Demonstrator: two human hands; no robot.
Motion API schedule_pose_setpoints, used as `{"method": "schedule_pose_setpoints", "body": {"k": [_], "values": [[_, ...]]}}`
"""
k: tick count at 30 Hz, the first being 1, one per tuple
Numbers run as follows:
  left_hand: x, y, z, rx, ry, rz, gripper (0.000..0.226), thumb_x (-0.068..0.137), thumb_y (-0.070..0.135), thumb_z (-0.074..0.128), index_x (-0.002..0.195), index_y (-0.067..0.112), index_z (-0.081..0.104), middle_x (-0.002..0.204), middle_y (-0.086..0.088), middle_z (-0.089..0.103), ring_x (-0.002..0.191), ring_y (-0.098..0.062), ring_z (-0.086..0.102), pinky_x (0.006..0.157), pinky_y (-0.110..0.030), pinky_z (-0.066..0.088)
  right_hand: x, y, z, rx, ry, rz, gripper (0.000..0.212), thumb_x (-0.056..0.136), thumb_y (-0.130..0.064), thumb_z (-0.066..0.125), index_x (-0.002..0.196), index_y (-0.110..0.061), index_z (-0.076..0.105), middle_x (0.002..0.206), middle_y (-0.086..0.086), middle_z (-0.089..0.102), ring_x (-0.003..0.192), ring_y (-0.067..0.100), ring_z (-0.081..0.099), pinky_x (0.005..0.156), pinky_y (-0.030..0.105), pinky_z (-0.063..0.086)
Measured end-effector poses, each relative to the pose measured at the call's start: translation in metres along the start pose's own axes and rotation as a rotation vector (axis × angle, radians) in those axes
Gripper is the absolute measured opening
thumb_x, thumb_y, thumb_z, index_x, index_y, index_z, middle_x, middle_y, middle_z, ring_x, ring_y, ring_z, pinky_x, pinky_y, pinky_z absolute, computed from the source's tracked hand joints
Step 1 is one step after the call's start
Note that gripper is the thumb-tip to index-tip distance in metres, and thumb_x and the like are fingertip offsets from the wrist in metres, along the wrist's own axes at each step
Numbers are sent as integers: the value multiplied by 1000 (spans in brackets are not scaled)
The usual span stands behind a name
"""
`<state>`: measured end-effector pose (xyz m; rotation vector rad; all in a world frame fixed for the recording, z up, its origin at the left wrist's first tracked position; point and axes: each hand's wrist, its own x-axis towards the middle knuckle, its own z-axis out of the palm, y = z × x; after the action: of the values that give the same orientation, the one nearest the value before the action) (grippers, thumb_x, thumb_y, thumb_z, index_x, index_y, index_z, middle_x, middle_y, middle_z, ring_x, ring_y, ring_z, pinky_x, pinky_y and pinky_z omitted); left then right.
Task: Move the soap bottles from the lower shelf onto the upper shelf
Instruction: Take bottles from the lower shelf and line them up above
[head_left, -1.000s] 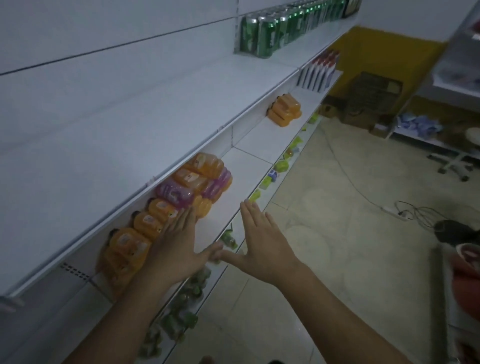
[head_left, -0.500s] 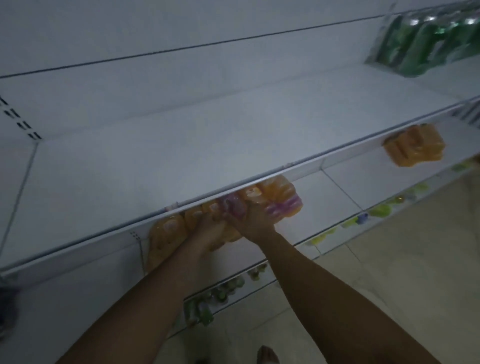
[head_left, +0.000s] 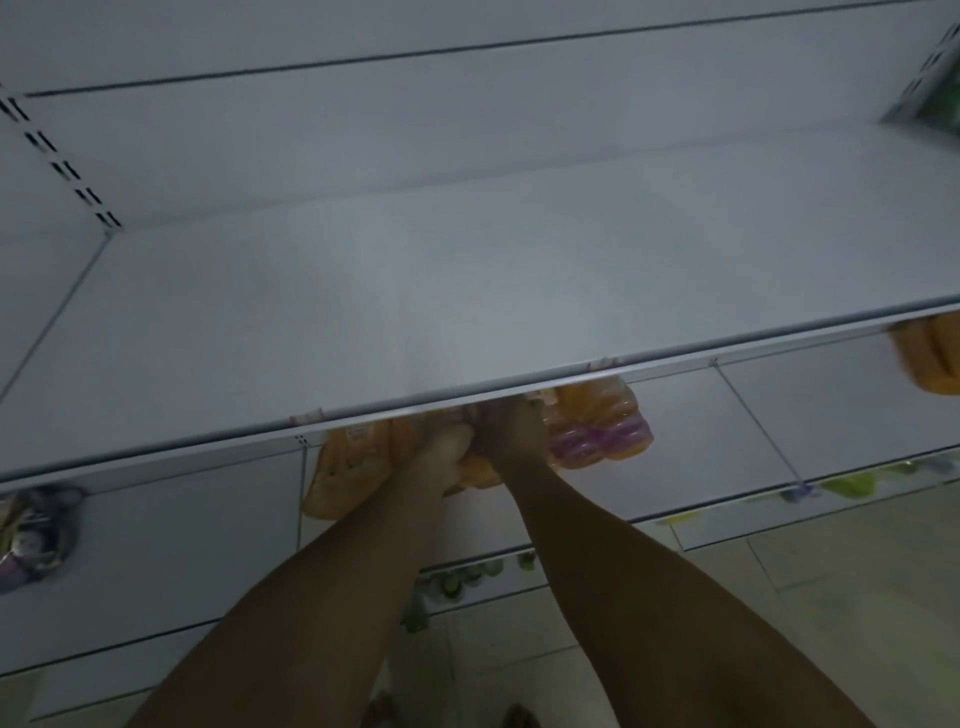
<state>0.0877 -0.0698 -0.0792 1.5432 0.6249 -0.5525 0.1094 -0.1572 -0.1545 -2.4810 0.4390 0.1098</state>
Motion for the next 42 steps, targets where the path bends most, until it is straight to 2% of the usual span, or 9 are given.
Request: {"method": "schedule_pose_setpoints", "body": {"k": [3,7,9,11,16,21,24,30,42], "values": [[2,-2,-3,-65,4,10,29,109,14,45,127,1,65,125,-16,69,102,-28,67,91,-42,56,-4,-7,-6,63,41,56,51,88,-64,47,103,-20,68,84,-1,66,76,22,64,62,24,38],[1,-5,-10,-125,56,81,21,104,4,56,116,1,73,115,-16,74,98,-28,69,91,-42,59,-13,-18,-32,226,-71,81,31,92,-44,65,77,-17,69,60,-8,58,56,5,58,45,15,34],[-9,-5,-15,-159,59,142,18,98,-7,59,105,3,72,100,-11,72,95,-27,68,86,-36,57,-16,-11,-38,338,-129,82,16,90,-27,73,84,-13,71,65,-7,64,57,8,61,47,9,43],[-19,-7,-24,-213,47,174,14,94,-7,64,94,6,70,96,-8,69,91,-24,68,84,-33,56,-30,-9,-46,530,-177,85,20,83,-20,77,96,-5,74,81,7,76,76,28,75,66,29,62],[-46,-21,-68,-308,-34,226,27,90,-4,71,117,1,68,120,-22,71,91,-26,73,73,-29,62,-76,-8,-55,767,-109,42,16,75,-24,78,87,-12,77,78,7,77,74,27,72,60,35,56],[-105,-51,-135,-421,-103,250,23,90,-11,66,105,4,74,101,-12,78,86,-19,77,72,-29,63,-144,-36,-50,987,-340,-18,21,83,-2,79,104,-7,76,99,8,77,91,31,74,72,40,63],[-144,-85,-187,-444,-67,329,30,89,-6,70,118,-4,72,117,-21,74,109,-34,73,92,-40,61,-188,-66,-39,970,-505,-137,22,85,-2,80,104,-11,77,95,0,79,88,24,76,75,36,64],[-227,-147,-290,-501,244,445,45,76,2,84,120,6,75,116,-18,76,108,-36,73,91,-42,60,-264,-147,9,720,-732,-413,38,80,-22,85,117,-23,76,109,-6,78,99,21,74,85,39,62],[-381,-208,-530,-465,805,742,56,78,-3,80,132,10,68,128,-8,73,122,-27,68,101,-43,56,-450,-383,106,619,-1072,-817,49,86,1,78,118,-36,69,108,-11,78,98,15,75,81,27,60]]}}
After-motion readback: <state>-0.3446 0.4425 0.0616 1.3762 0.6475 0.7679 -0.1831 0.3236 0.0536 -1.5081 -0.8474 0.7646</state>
